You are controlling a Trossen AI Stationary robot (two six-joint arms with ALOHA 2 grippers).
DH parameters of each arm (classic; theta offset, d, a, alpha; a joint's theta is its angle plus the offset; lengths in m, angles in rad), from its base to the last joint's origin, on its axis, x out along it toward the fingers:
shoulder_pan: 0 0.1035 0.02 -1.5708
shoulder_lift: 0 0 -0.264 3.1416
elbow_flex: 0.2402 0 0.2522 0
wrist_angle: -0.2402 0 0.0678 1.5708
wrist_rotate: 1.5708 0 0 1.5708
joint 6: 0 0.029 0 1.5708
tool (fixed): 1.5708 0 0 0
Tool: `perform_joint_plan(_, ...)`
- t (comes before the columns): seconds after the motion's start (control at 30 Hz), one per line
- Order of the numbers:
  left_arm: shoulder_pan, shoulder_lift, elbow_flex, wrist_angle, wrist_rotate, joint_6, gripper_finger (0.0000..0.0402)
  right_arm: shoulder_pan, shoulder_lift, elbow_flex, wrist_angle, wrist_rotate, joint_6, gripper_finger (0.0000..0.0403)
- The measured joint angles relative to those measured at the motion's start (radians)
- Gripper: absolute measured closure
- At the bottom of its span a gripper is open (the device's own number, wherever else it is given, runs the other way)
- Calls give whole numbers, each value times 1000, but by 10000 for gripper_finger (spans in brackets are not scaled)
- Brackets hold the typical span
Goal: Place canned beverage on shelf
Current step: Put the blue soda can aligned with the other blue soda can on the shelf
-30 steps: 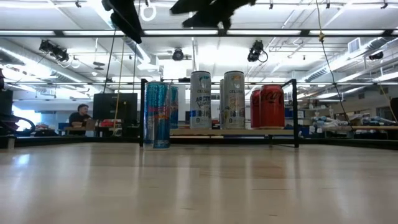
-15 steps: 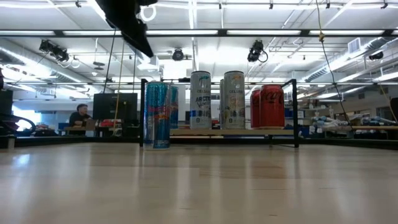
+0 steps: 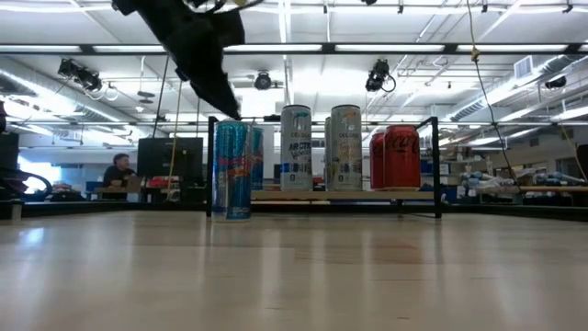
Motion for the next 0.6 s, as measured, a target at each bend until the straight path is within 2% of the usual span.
perform_joint_plan(0.2, 23, 33, -2, 5, 11, -11, 88, 0, 2, 0, -11, -5, 0, 69)
perform_joint_plan(0.37, 42, 73, 0, 9, 113, -28, 88, 0, 3, 0, -15, -9, 0, 69)
perform_joint_plan(0.6, 52, 135, -1, 10, 101, -26, 88, 0, 3, 0, -26, -10, 0, 69)
